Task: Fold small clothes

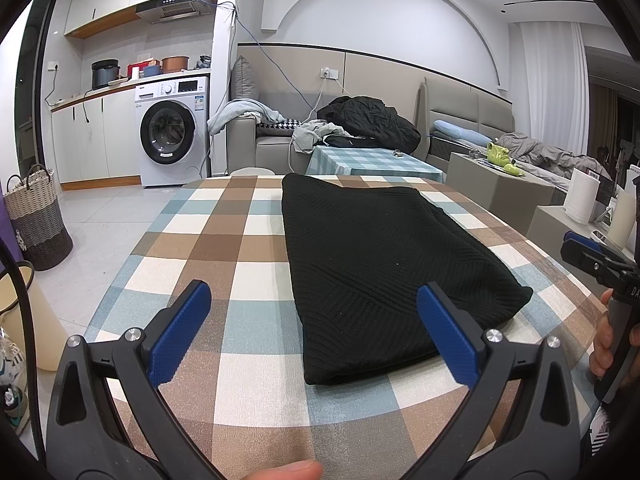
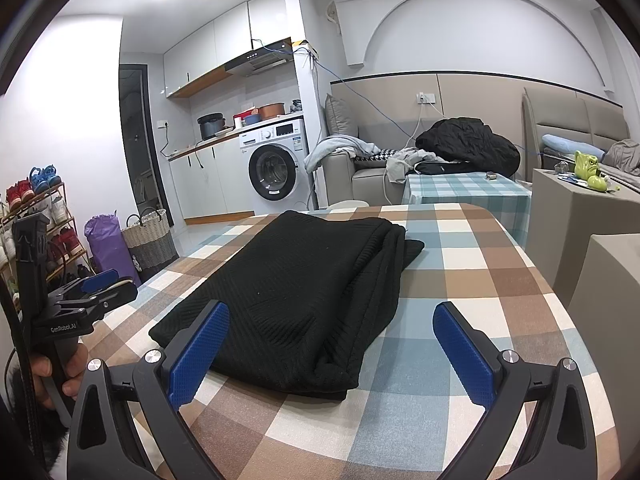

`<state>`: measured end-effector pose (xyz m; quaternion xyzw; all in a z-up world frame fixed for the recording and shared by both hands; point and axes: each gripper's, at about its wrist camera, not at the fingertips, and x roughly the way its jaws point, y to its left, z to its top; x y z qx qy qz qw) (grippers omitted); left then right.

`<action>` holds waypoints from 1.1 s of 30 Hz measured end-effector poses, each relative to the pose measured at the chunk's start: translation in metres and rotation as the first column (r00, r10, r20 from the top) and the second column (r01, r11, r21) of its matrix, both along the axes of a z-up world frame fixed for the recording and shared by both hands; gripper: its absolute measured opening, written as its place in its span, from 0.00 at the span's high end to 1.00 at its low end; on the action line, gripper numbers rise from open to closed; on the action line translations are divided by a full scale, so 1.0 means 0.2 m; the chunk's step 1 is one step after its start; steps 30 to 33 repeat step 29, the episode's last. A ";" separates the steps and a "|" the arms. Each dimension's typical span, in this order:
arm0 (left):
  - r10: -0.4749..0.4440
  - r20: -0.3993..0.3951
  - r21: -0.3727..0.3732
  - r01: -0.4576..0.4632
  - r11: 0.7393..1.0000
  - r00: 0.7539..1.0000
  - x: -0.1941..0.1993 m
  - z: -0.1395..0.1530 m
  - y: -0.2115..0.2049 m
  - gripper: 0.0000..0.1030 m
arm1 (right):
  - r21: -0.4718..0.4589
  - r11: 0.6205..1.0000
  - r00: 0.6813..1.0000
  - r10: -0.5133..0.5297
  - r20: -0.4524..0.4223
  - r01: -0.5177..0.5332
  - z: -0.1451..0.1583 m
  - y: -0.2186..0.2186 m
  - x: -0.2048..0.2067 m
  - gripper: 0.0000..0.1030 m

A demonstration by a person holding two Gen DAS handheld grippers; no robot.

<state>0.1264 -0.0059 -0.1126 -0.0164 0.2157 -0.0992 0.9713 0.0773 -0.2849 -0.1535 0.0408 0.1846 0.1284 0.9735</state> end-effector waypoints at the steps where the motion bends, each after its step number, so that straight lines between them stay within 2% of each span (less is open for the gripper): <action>1: 0.000 0.000 0.000 0.000 1.000 1.000 0.00 0.00 0.00 0.01 | 0.001 1.000 1.000 -0.001 0.000 0.001 0.00 0.00 0.00 0.00; 33: 0.008 0.003 0.001 -0.008 1.000 1.000 0.00 0.00 0.00 0.01 | -0.001 1.000 1.000 -0.001 -0.001 0.001 0.00 0.00 0.00 0.00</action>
